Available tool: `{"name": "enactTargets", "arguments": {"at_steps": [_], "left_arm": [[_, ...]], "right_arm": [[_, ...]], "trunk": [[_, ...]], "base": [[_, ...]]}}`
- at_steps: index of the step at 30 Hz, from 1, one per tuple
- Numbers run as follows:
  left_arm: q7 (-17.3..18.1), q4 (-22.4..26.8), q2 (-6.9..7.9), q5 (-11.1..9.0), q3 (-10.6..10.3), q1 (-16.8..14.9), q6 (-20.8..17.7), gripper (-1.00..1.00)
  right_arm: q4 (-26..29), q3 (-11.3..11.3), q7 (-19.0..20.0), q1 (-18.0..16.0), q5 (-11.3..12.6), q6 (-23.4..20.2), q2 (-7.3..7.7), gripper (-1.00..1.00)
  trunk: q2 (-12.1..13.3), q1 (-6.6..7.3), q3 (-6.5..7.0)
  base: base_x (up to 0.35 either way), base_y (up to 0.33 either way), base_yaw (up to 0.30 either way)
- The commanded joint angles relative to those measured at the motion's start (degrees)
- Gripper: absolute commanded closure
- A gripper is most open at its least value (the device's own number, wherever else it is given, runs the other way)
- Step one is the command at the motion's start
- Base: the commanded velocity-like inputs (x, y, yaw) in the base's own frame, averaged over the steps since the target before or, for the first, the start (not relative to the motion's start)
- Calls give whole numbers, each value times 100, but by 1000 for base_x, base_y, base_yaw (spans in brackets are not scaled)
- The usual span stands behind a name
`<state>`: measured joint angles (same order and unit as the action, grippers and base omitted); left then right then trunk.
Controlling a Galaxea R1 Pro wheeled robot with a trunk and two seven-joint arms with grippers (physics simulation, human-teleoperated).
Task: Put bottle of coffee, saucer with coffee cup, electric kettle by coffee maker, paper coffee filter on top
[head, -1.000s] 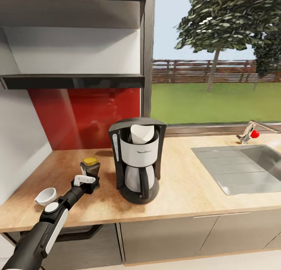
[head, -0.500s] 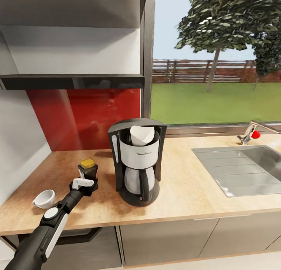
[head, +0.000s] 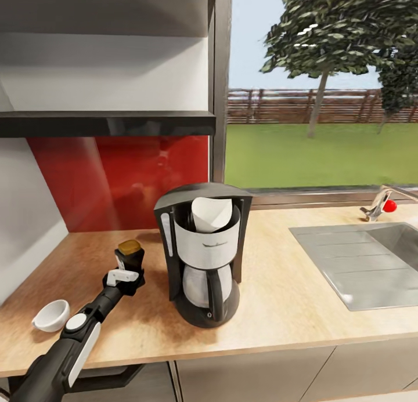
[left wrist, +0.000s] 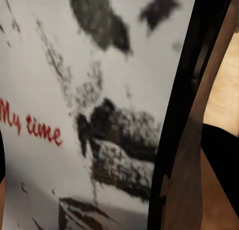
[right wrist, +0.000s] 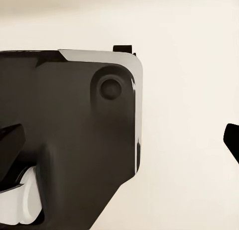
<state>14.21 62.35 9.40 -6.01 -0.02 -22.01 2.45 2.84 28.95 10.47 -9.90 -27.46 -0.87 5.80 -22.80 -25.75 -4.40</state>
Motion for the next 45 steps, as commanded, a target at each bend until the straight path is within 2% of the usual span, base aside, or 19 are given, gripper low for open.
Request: {"name": "enactTargets", "arguments": {"at_steps": [1, 8, 27, 34, 42, 45], "left_arm": [[29, -4, 2, -59, 5, -5, 36, 100], [29, -70, 1, -63, 9, -4, 70, 100], [29, -101, 1, -65, -15, 53, 118, 100], [25, -438, -1, -113, -24, 65, 635, 100], [29, -507, -16, -158, -36, 66, 675, 100], [43, -521, -131, -171, -48, 66, 683, 100]], "right_arm": [[6, 49, 25, -3, -49, -9, 0, -100], [6, 49, 22, -3, -49, -9, 0, -100], [6, 49, 18, -3, -49, -9, 0, -100], [6, 45, 17, -3, -52, -13, 0, -100], [6, 40, 24, -3, -58, -18, 0, -100], [6, 45, 21, -3, -56, -12, 0, -100]], "trunk": [[-12, -3, -13], [-12, -3, -13], [-12, -3, -13], [-12, -3, -13], [-12, -3, -13], [-12, -3, -13]], "base": [[5, 0, -39], [133, 0, -144], [67, 0, -2], [1, 0, 0], [0, 0, 0], [0, 0, 0]]}}
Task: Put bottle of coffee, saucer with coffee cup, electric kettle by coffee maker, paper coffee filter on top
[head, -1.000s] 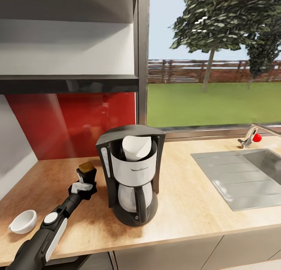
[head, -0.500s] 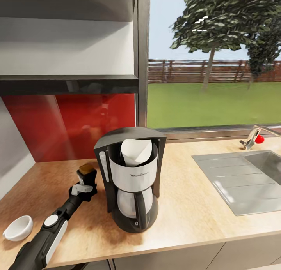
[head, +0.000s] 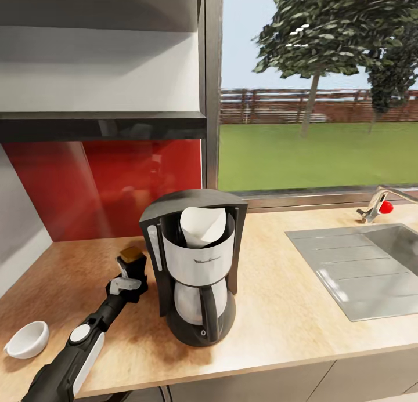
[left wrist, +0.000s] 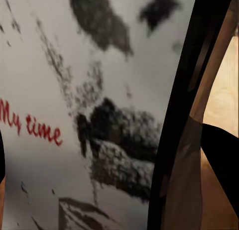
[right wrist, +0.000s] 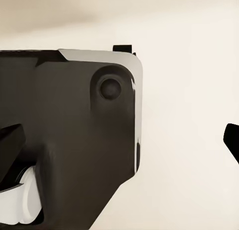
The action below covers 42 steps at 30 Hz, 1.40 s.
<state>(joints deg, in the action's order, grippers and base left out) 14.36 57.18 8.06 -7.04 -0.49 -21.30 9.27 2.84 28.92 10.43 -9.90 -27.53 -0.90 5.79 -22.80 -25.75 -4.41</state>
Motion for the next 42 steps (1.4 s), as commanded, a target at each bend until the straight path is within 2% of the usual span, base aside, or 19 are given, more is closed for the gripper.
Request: {"name": "enactTargets", "arguments": {"at_steps": [1, 5, 15, 16, 42], "left_arm": [[32, -4, -26, -67, -5, -3, 2, 100], [78, -5, -71, -69, -11, -5, 4, 100], [86, -13, -69, -34, -12, -6, 4, 100], [86, -14, -69, -28, -15, -6, 4, -100], [87, -14, -59, -68, -12, -6, 22, -100]], "right_arm": [[6, 50, 24, -3, -47, -8, 0, -100], [6, 52, 21, -3, -43, -7, 1, -100], [6, 53, 21, -3, -42, -7, 1, -100], [6, 53, 21, -3, -42, -7, 1, -100], [6, 53, 21, -3, -42, -6, 1, -100]], "trunk": [[-12, -3, -12], [-12, -3, -12], [-12, -3, -12], [-12, -3, -12], [-12, -3, -12]], "base": [[0, 0, 0], [0, 0, 0], [0, 0, 0], [0, 0, 0], [0, 0, 0]]}}
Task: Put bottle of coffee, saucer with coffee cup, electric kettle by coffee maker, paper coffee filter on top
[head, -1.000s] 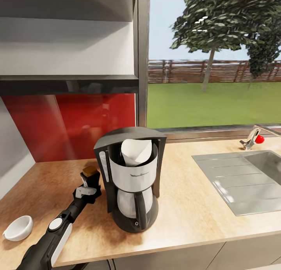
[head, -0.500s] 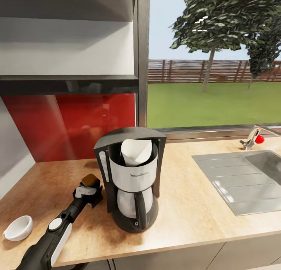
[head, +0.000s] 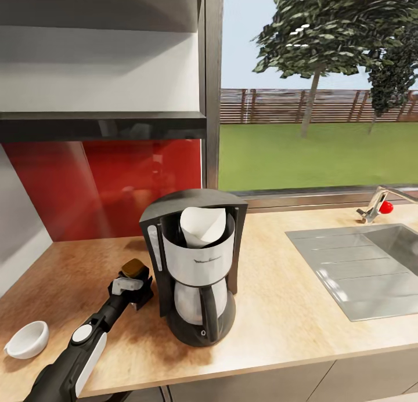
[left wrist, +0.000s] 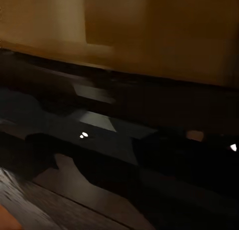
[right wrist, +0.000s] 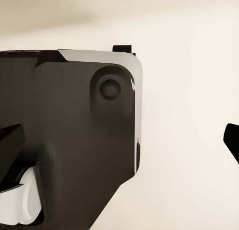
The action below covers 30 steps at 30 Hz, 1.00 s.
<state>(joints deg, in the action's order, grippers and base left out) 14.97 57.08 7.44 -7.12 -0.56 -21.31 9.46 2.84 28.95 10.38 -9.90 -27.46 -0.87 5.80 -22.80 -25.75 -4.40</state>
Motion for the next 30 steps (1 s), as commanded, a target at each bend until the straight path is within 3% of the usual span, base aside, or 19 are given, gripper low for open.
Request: {"name": "enactTargets", "arguments": {"at_steps": [1, 23, 30], "left_arm": [[26, -4, 3, -59, -4, -5, 3, -100], [21, 5, -5, -53, 3, -5, -6, -100], [12, 13, -5, -53, 7, -5, -6, -100]], "right_arm": [[6, 49, 25, -3, -49, -9, 0, -100], [6, 49, 25, -3, -49, -7, 0, -100], [6, 49, 25, -3, -49, -8, 0, -100]], "trunk": [[-12, -3, -12], [-12, -3, -12], [-12, -3, -12]], "base": [[0, 0, 0], [-115, 0, 0], [-290, 0, 0]]}}
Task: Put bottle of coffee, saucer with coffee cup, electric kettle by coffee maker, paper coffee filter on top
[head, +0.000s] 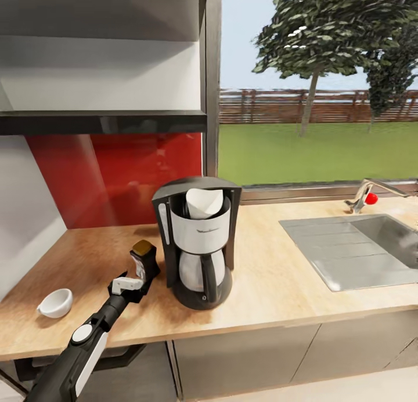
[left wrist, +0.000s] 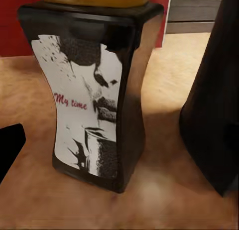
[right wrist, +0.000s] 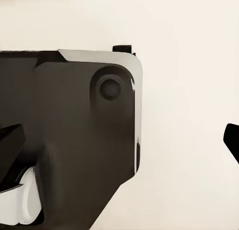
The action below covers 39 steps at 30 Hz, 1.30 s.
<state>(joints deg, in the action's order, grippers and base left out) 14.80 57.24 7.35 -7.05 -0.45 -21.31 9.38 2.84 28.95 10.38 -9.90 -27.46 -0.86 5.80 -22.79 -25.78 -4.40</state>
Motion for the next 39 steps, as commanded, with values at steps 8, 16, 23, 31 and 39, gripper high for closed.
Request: {"name": "enactTargets", "arguments": {"at_steps": [8, 16, 23, 31, 39], "left_arm": [[30, -9, 20, -60, 1, -5, 3, -100], [100, 16, 69, -75, 9, 79, 17, -100], [949, 547, 98, -71, 95, 665, 236, -100], [1667, 1511, 94, -77, 362, 1446, 265, -100], [2075, 1775, 91, -77, 706, 1702, 241, -100]], "right_arm": [[6, 49, 25, -3, -49, -9, 0, -100], [6, 49, 18, -3, -49, -7, 0, -100], [13, 49, 17, -3, -49, 5, -41, -100], [21, 49, 16, -3, -34, 20, -52, -100], [24, 57, 21, -3, -23, 24, -61, -100]], "trunk": [[-13, 0, -13], [-13, 0, -13], [-13, 0, -13], [-13, 0, -13], [-13, 0, -13]], "base": [[-321, 0, 0], [-173, 0, 0], [-4, 0, 0], [0, 0, 0], [-147, 44, 0]]}}
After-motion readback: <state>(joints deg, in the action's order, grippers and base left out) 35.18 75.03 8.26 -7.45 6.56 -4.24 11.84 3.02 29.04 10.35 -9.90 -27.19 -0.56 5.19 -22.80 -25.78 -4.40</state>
